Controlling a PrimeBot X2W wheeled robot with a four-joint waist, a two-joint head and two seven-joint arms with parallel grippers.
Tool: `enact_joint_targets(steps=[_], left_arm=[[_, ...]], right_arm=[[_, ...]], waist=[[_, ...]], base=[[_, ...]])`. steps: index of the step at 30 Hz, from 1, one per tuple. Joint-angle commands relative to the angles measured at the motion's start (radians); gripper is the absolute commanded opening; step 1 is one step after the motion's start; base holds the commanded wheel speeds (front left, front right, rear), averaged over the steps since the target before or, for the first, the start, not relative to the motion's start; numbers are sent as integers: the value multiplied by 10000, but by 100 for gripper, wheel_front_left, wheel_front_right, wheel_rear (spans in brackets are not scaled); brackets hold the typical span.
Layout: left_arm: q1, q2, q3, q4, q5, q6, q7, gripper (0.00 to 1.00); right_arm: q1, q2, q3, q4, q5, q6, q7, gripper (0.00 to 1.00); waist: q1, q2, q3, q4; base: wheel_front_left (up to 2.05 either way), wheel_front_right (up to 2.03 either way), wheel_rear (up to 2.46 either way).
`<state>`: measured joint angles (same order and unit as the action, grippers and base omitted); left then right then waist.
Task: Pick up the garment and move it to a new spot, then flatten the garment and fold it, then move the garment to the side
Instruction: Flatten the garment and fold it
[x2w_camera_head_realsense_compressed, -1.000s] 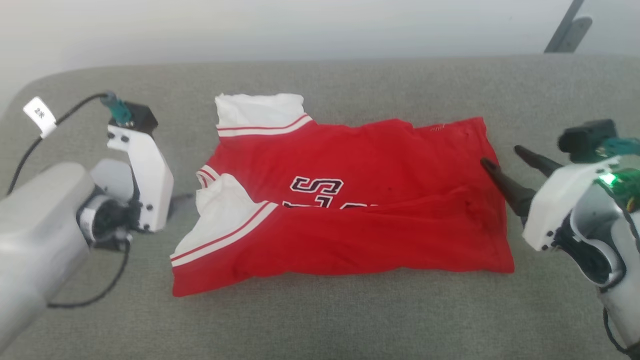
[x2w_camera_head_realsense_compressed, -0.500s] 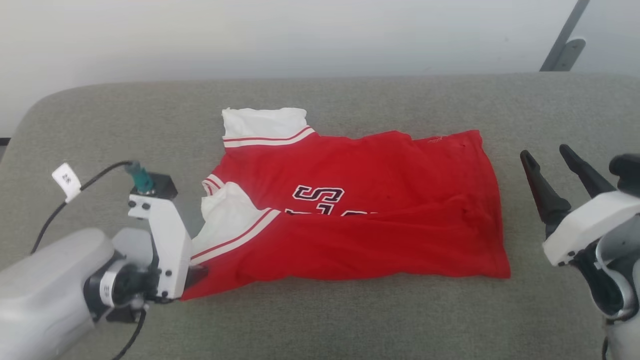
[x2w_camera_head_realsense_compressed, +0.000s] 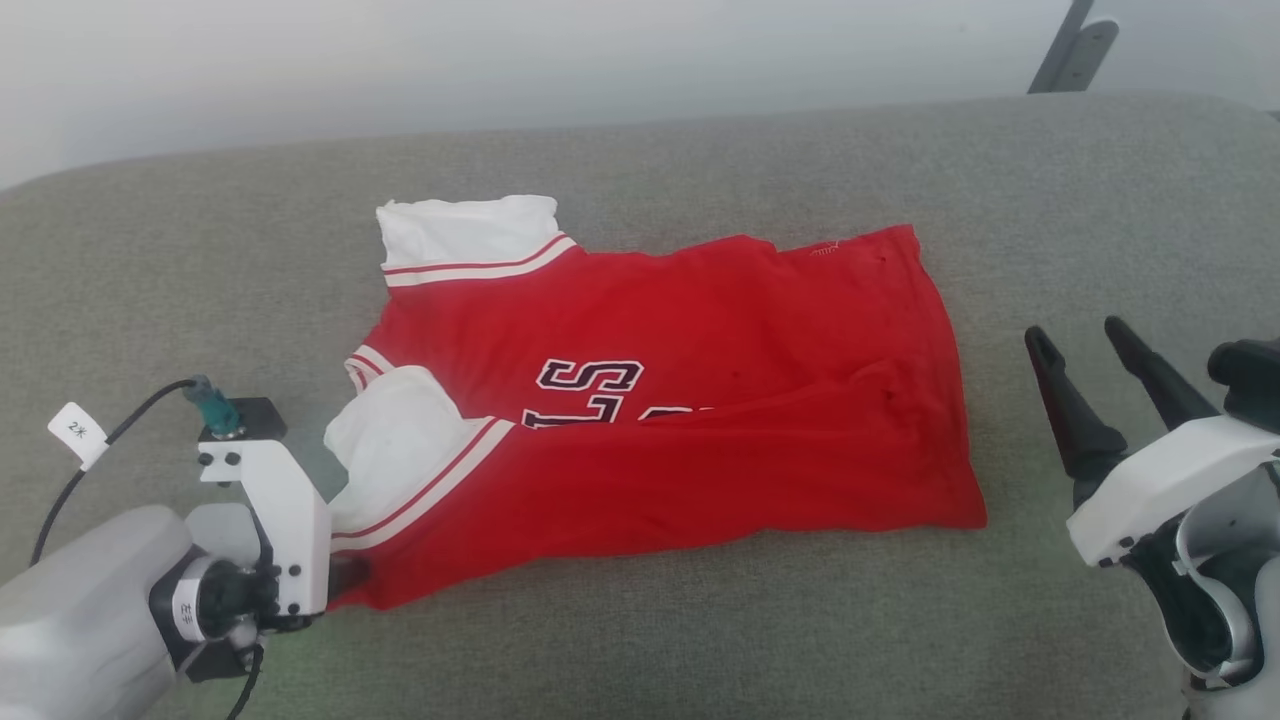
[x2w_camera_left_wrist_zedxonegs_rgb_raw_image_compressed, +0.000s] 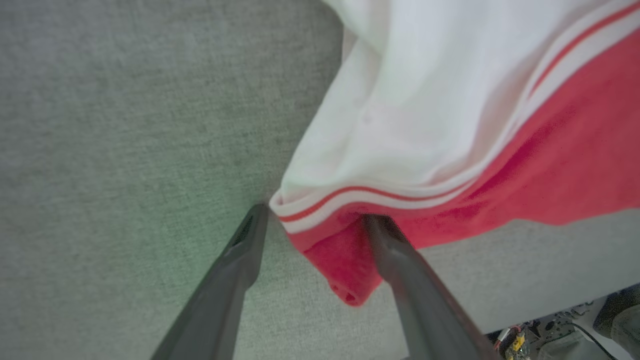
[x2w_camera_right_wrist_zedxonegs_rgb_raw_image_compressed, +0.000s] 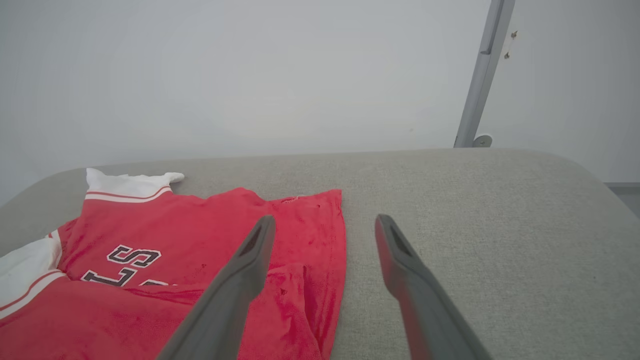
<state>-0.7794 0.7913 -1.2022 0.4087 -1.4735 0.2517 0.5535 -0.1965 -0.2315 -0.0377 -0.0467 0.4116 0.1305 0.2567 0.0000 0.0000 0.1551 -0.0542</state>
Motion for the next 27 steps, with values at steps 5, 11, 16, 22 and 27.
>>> enact_joint_targets(steps=[5,11,16,22,27], left_arm=[[425,-618,13,1145,-264,-484,-71,85],[353,-1232,-125,1868,-141,-1133,-94,0],[200,-1588,-177,2032,5,-1470,-163,0],[145,-1923,-241,2178,140,-1749,-253,0],[55,-2163,-264,2266,229,-1839,-274,0]], right_arm=[[283,93,-89,-211,13,4,503,100],[445,-9,-9,236,361,4,2343,100],[258,3,-73,762,455,3,4038,100],[-220,-3,-74,1534,449,4,5227,100],[-658,-12,176,2302,265,4,5787,100]], waist=[[0,0,151,-135],[0,0,315,-51],[0,0,512,185],[0,0,740,496],[0,0,875,702]], base=[[0,0,0],[0,0,0],[0,0,0],[0,0,0],[0,0,0]])
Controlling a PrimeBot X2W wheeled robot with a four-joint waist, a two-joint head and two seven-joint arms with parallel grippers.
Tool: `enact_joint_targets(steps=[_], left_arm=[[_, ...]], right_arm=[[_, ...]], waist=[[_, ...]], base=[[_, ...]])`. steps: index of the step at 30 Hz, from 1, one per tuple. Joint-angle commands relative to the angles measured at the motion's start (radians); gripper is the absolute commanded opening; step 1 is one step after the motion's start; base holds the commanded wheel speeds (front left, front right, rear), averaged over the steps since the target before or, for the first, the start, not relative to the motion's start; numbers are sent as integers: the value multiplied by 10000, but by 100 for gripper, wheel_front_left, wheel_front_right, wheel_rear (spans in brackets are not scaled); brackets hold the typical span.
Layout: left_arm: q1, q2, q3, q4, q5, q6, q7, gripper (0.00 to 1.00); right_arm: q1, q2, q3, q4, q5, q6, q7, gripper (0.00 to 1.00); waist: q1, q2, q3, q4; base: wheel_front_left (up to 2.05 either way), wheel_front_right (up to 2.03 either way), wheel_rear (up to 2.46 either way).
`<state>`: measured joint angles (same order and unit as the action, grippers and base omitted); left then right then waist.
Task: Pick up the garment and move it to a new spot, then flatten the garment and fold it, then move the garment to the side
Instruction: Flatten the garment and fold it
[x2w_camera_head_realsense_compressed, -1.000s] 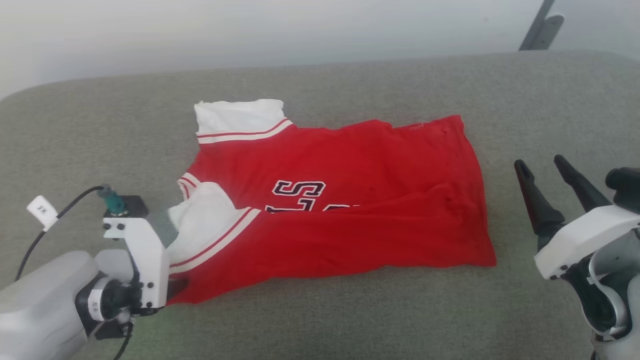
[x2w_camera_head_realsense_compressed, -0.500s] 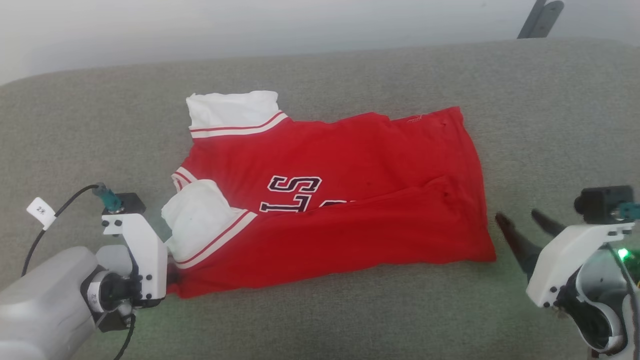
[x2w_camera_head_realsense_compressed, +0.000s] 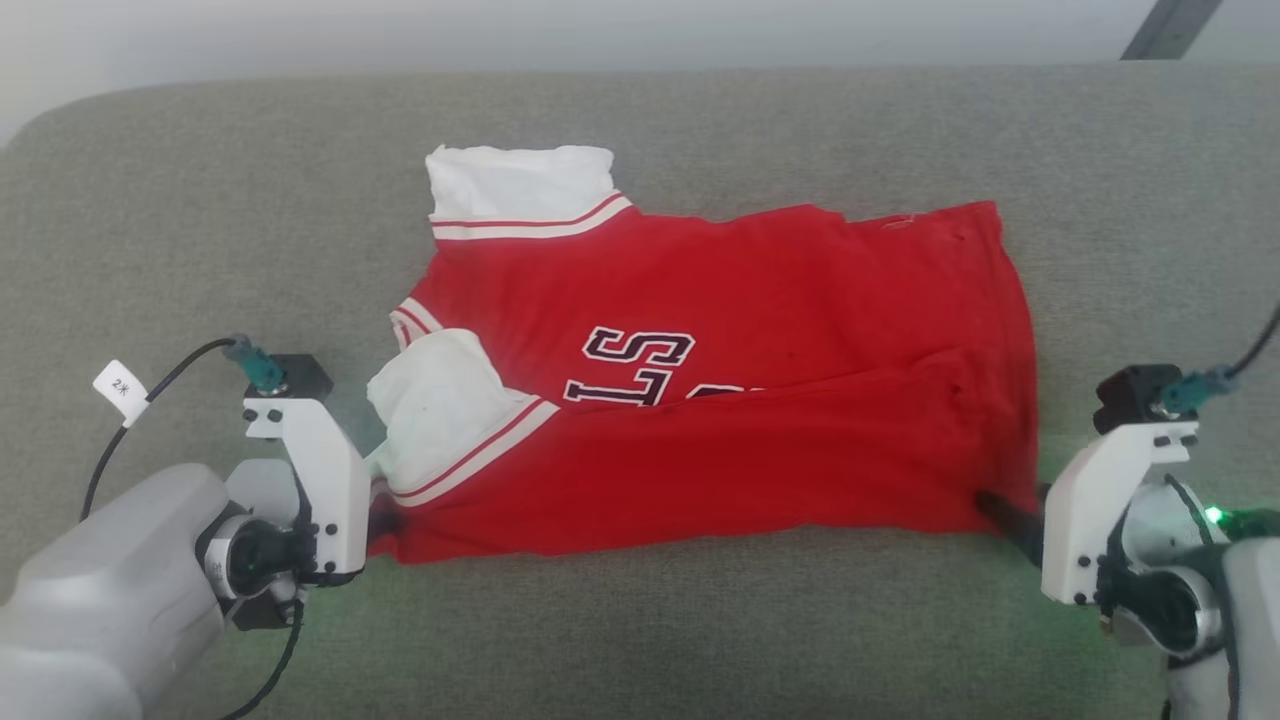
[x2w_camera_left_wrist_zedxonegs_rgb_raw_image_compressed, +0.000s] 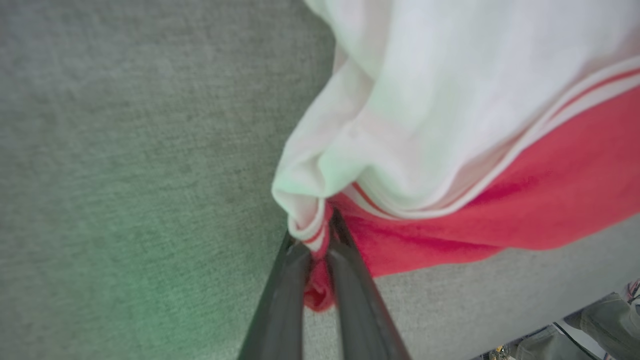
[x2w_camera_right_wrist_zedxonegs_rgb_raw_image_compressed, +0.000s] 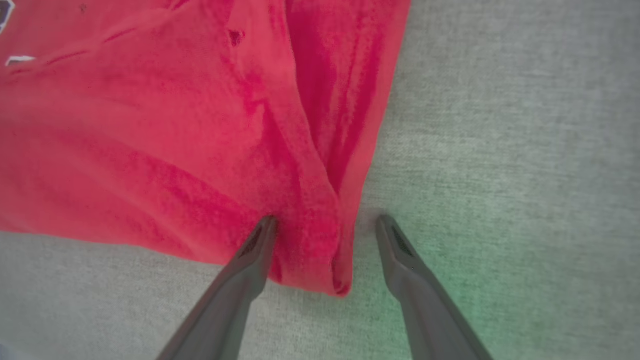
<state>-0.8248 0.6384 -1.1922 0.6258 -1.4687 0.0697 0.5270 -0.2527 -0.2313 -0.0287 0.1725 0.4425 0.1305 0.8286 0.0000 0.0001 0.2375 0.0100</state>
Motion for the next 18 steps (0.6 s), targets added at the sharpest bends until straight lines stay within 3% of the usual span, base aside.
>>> enact_joint_targets(steps=[1,4,5,6,12,18], left_arm=[[498,-642,-363,106,188,-39,-34,0],[480,-679,-314,238,180,-136,-94,0],[477,-696,-318,296,201,-161,-128,0],[486,-710,-322,346,225,-210,-160,0],[527,-652,-235,558,198,-326,-325,0],[421,-190,-96,323,169,-259,-347,0]], right_arm=[[-170,53,96,276,-9,4,122,100],[-348,-19,388,709,-85,4,297,98],[-405,-37,516,785,-45,4,279,37],[-454,-100,728,837,34,6,301,0],[-643,-589,936,986,327,3,253,0],[-613,-1159,945,620,705,-5,565,0]], waist=[[0,-1,67,86],[0,-1,127,168],[0,-1,139,188],[0,-1,148,211],[0,-1,134,289],[0,-1,30,350]], base=[[0,0,0],[0,0,0],[0,0,0],[0,0,0],[0,0,0],[0,0,0]])
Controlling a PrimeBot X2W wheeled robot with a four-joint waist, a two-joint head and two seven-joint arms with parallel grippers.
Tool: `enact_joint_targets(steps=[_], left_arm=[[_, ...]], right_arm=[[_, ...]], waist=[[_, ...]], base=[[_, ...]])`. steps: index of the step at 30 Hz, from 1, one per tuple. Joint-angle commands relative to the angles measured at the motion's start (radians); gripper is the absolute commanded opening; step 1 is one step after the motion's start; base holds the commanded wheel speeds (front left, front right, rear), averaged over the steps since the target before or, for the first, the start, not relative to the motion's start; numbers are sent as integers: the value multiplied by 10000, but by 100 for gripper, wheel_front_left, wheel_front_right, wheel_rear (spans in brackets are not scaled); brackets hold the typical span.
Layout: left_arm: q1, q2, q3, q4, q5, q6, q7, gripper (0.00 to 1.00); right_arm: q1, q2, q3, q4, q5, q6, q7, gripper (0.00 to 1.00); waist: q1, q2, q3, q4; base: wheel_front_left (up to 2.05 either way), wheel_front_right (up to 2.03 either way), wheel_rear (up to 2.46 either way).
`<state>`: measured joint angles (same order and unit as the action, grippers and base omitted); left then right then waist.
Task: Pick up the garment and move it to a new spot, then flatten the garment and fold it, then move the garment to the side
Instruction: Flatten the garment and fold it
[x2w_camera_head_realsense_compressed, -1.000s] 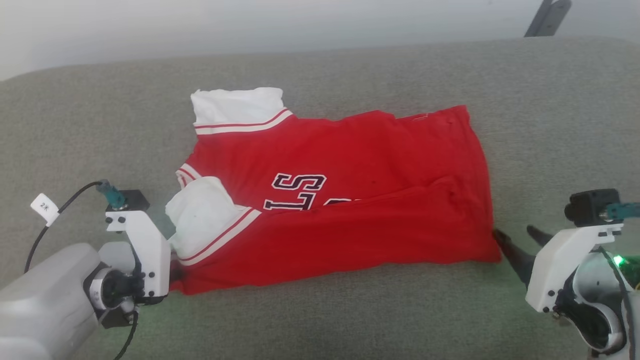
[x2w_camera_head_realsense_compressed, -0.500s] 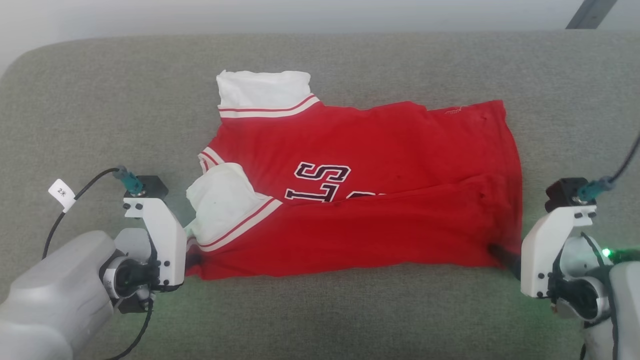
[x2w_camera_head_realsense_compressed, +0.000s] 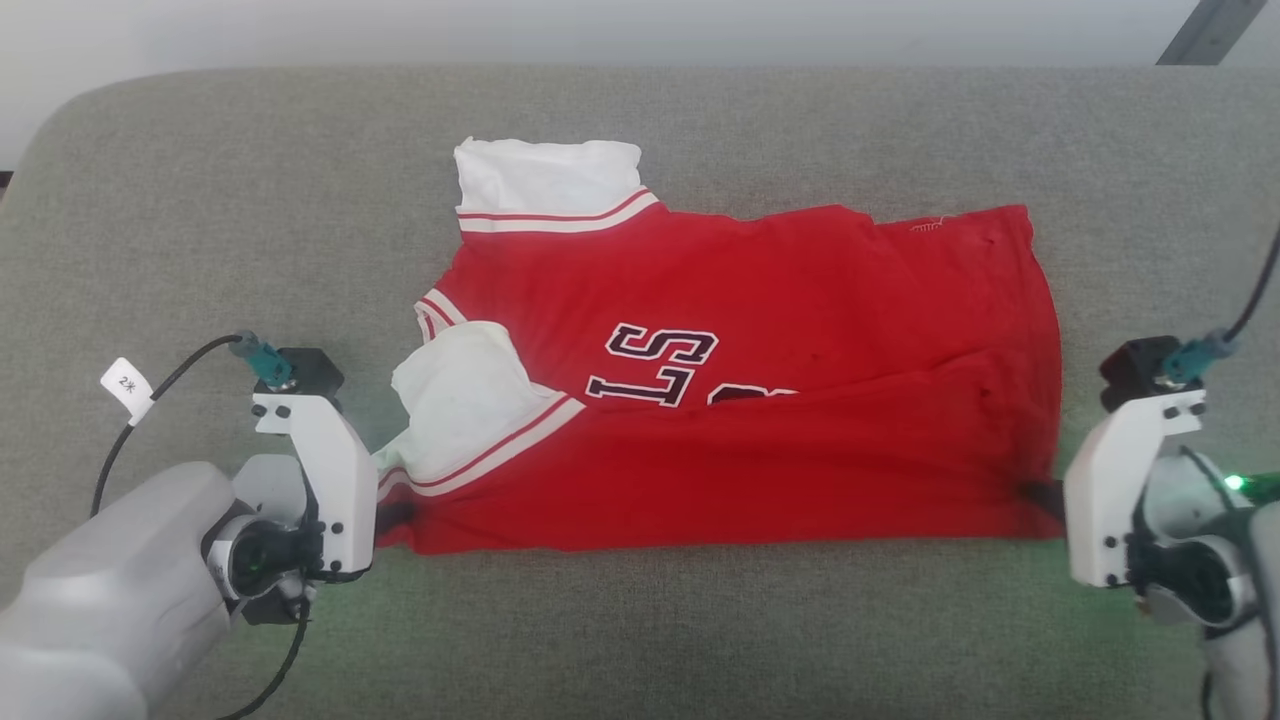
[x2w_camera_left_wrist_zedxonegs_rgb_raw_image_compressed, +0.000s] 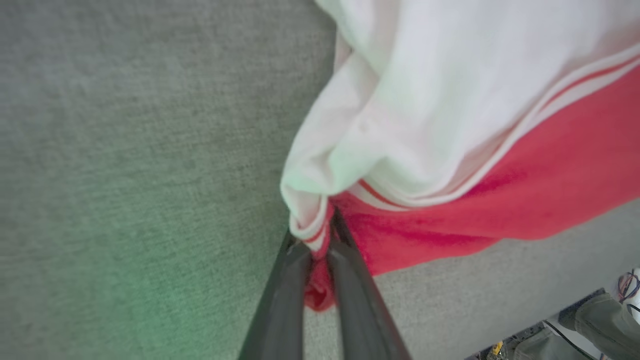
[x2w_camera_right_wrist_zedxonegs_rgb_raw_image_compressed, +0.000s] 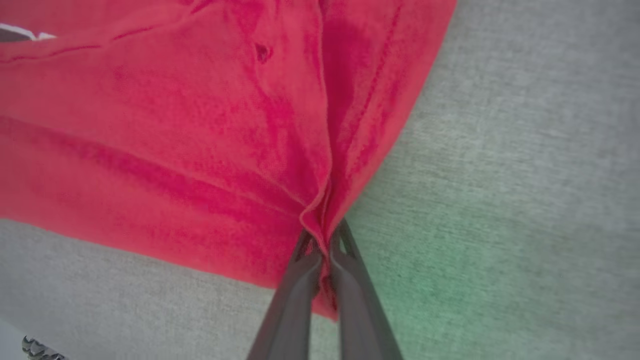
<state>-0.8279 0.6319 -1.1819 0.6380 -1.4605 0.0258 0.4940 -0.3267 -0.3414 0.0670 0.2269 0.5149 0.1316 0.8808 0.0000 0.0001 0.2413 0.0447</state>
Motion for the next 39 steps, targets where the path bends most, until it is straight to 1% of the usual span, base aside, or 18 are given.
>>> enact_joint_targets(steps=[1,3,6,12,15,17,20,24,25,26,27,28,29,30,34,37,39], left_arm=[[408,3,-208,92,167,233,-10,0],[390,237,-185,-204,150,350,90,0],[455,699,-228,-811,189,702,262,0],[844,1548,-188,-2678,-28,1697,444,0],[1154,1879,-211,-3771,-97,2241,456,0],[1294,2064,-244,-4365,2,2530,407,0],[1569,2226,-266,-4887,-38,2871,287,0],[1802,2158,-335,-4998,-1,3061,179,0],[1855,2095,-348,-4942,8,3049,123,19],[1907,2016,-363,-4880,-3,2991,110,47],[1928,1944,-379,-4807,10,2945,81,84],[1939,1873,-370,-4710,0,2887,39,100],[1966,1826,-351,-4604,-47,2875,-1,100],[1957,1834,-351,-4493,-61,2846,-2,100],[1794,2084,-229,-4397,-96,2906,82,100],[1594,2348,-118,-4711,-46,3046,176,100],[1535,2427,-75,-4885,-43,3099,233,100]], right_arm=[[181,-149,-6,-64,42,-16,119,0],[268,-310,-75,-297,152,-16,283,0],[490,-567,-231,-701,216,-16,547,0],[1003,-907,-550,-1537,347,-16,1181,0],[1295,-944,-756,-1985,356,-16,1478,0],[1438,-883,-896,-2216,310,-16,1611,0],[1726,-640,-1072,-2366,246,-16,1907,0],[1856,-369,-1071,-2324,128,-15,1999,0],[1858,-304,-1032,-2269,92,-15,1970,0],[1854,-240,-968,-2207,69,-15,1929,0],[1811,-211,-908,-2097,58,-15,1833,14],[1740,-180,-855,-1971,26,-15,1714,47],[1702,-130,-809,-1874,16,-15,1632,92],[1674,-106,-770,-1763,1,-13,1573,100],[1607,-153,-719,-1586,-11,-13,1288,100],[1609,-219,-799,-1679,69,-13,1097,100],[1620,-238,-845,-1752,75,-9,1028,100]], waist=[[0,-1,-27,12],[0,-1,-59,36],[0,-1,-110,61],[0,-1,-168,83],[0,-1,-148,86],[0,-1,-118,85],[0,-1,-84,55],[0,-1,-24,-15],[0,-1,-15,-39],[0,-1,-5,-63],[0,-1,3,-82],[0,-1,-1,-99],[0,-1,-15,-119],[0,-1,-36,-137],[0,-1,-169,-171],[0,-1,-309,-188],[0,-1,-354,-196]], base=[[0,0,0],[0,0,0],[0,0,0],[0,0,0],[0,0,0],[0,0,0],[0,0,0],[0,0,0],[0,0,0],[0,0,0],[0,0,0],[0,0,0],[0,0,0],[0,0,0],[0,0,0],[0,0,0],[0,0,0]])
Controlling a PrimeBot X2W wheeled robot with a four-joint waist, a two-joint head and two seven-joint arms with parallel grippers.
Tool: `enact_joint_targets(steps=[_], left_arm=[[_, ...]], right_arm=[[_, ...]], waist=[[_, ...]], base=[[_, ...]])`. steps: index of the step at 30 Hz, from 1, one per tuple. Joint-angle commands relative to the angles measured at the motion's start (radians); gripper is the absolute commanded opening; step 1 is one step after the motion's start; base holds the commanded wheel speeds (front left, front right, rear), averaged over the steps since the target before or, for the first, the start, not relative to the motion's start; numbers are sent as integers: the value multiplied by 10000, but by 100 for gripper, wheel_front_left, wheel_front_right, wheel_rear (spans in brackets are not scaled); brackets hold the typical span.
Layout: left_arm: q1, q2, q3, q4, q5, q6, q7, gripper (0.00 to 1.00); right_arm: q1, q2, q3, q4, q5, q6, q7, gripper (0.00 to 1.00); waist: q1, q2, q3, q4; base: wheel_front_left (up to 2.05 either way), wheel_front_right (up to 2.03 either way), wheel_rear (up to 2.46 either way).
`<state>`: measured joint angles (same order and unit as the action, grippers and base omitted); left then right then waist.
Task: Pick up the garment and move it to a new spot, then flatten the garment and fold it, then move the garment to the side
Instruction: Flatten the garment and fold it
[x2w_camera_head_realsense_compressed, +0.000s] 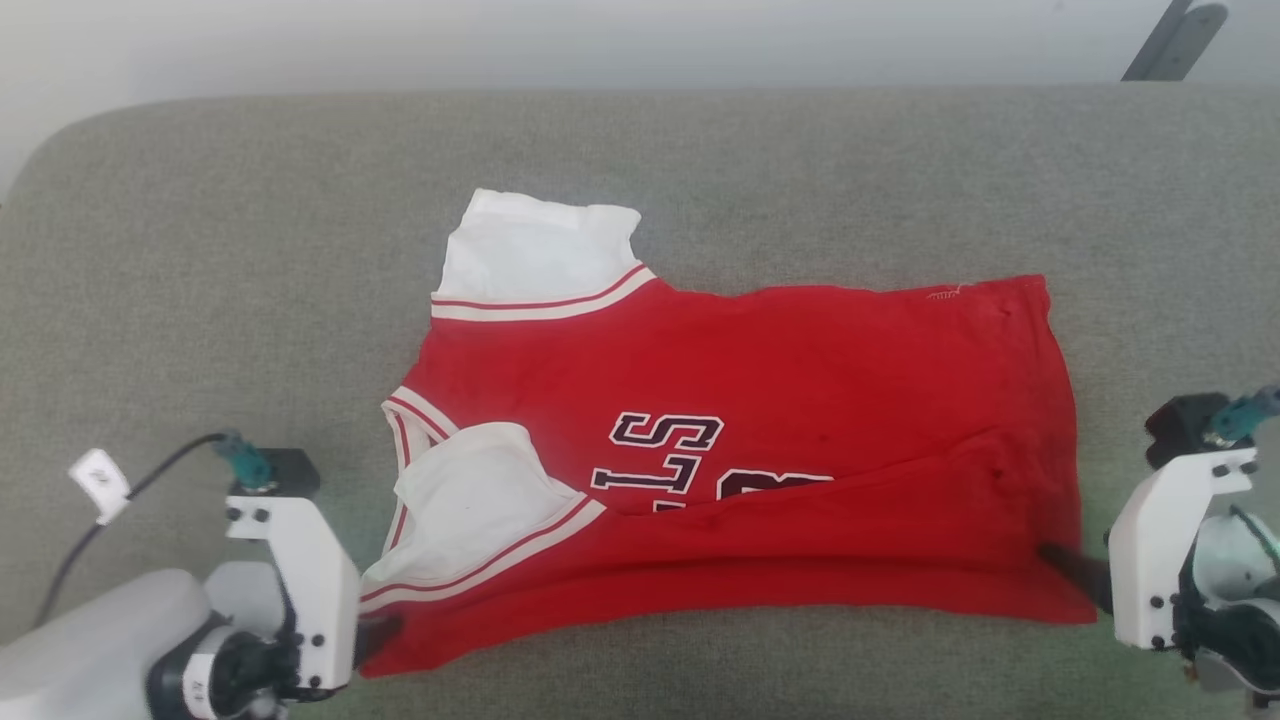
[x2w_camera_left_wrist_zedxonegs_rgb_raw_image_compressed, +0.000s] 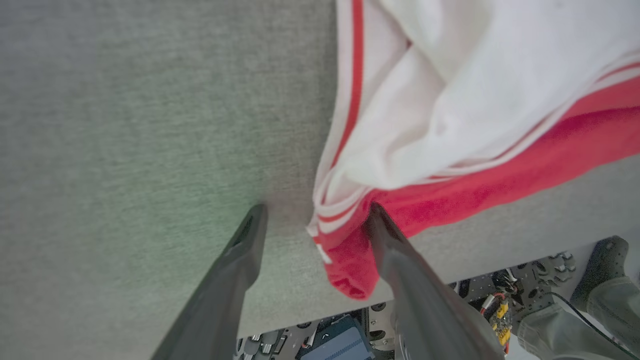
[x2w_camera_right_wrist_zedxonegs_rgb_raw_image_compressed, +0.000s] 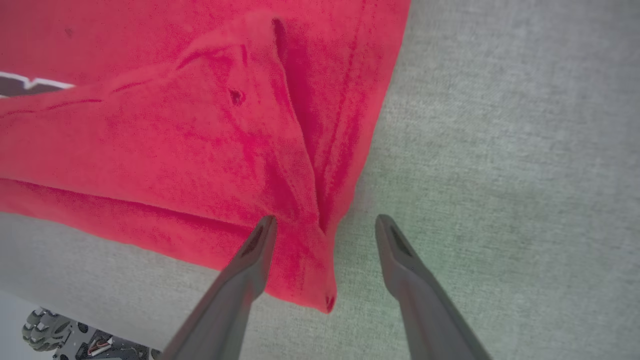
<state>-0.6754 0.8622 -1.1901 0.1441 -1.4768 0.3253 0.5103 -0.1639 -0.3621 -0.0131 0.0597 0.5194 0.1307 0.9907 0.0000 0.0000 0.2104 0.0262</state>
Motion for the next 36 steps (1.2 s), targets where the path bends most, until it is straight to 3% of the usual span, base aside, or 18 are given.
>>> enact_joint_targets(steps=[1,8,13,16,17,23,29,36], left_arm=[[-64,212,32,-128,134,161,99,100],[-638,998,251,-1334,350,594,368,100],[-1149,1272,448,-1480,649,682,434,100],[-1503,1232,594,-1219,796,512,393,100],[-1781,1204,654,-948,999,318,366,100],[-2747,885,985,354,1338,-543,115,100],[-3734,692,1152,1932,1779,-1370,58,100],[-4756,495,1169,3626,2191,-2094,358,100]], right_arm=[[8,-18,-73,-148,71,1,-128,100],[7,344,-396,-1058,165,1,-1064,100],[-278,636,-243,-1668,-56,1,-2590,100],[-450,794,-3,-1867,-319,1,-3741,100],[-601,914,120,-1927,-489,1,-4538,100],[-1001,1168,515,-1768,-1049,1,-6943,100],[-1244,1486,989,-1284,-1288,1,-8318,100],[-1522,1827,1384,-888,-1291,1,-9124,100]], waist=[[0,0,-94,-26],[0,0,-310,-228],[0,0,-361,-623],[0,0,-336,-961],[0,0,-277,-1232],[0,0,86,-2091],[0,0,614,-2946],[0,0,1254,-3661]], base=[[0,0,0],[0,0,0],[0,0,0],[0,0,0],[0,0,0],[0,0,0],[0,0,0],[0,0,0]])
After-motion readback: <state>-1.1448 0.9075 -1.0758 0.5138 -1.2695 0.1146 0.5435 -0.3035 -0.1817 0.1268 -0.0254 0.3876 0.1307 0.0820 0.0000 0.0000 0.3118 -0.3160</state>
